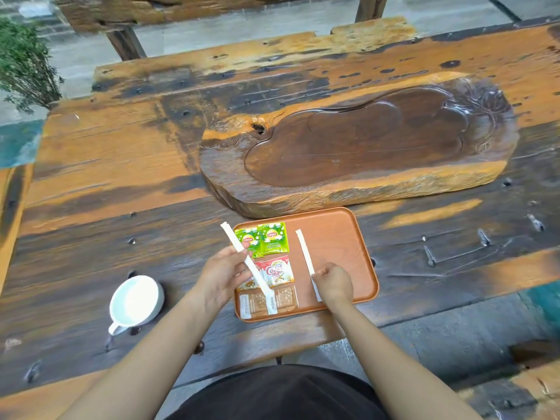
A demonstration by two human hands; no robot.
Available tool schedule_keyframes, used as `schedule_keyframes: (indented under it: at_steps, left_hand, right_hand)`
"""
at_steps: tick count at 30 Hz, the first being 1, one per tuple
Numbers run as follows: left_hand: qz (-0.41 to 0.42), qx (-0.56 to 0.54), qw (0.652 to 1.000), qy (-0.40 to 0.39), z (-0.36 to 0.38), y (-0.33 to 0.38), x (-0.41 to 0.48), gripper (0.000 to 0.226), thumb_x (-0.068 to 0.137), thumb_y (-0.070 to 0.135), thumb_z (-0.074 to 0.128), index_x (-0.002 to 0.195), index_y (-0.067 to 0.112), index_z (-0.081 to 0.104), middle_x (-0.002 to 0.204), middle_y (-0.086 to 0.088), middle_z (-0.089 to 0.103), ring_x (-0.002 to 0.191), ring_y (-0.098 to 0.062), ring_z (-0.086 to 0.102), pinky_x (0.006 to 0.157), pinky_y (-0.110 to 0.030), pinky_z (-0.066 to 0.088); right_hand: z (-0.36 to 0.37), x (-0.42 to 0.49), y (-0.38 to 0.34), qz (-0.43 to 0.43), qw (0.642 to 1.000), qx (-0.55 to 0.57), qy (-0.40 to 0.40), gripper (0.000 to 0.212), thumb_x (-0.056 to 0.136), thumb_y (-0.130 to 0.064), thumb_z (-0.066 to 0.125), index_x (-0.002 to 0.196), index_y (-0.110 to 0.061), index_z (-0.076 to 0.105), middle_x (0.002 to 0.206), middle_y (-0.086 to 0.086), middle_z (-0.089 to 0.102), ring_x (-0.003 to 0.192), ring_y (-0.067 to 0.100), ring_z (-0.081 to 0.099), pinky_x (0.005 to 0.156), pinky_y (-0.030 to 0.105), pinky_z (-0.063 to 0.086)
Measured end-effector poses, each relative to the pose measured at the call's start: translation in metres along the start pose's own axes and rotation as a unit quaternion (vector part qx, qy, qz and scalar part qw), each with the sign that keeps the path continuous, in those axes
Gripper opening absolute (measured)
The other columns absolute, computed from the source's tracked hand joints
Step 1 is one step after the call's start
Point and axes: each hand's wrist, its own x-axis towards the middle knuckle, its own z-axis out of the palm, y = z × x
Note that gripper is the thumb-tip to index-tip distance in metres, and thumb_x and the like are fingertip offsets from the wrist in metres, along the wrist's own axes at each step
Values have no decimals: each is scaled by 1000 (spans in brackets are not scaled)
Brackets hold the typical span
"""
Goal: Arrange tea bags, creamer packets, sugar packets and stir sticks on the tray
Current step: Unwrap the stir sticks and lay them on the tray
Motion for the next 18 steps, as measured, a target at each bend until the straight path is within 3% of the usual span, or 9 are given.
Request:
schedule_keyframes:
  at_steps: [7,13,15,18]
  left_hand:
    - [-4,27,999,-18,12,1,-2,19,90,1,50,88,14,64,82,-5,61,74,-13,59,53,-17,57]
    - [-8,70,996,-54,30,-1,-2,16,86,1,57,88,14,67,83,-6,63,78,-15,59,63,-21,57]
    - [-4,87,994,-66,38,-1,-1,16,85,1,58,92,13,67,82,-4,65,77,-15,60,71,-24,56]
    - [9,101,991,-92,51,0,-1,16,84,1,59,90,14,66,82,-3,64,75,-14,61,72,-23,56]
  right_hand:
    - [7,-3,0,-18,999,-23,37,10,81,-13,53,88,-10,61,96,13,70,91,31,63,72,29,46]
    - [-6,-1,-4,-52,998,26,11,15,82,-20,62,90,-7,59,86,10,66,87,29,62,71,28,43]
    - [-17,-7,-14,-98,987,123,-27,10,83,-19,63,85,-11,57,76,3,59,74,22,59,65,25,41]
    - [-34,-23,-31,-141,936,260,-192,11,88,-19,59,77,-17,58,67,-2,61,55,7,56,53,15,46]
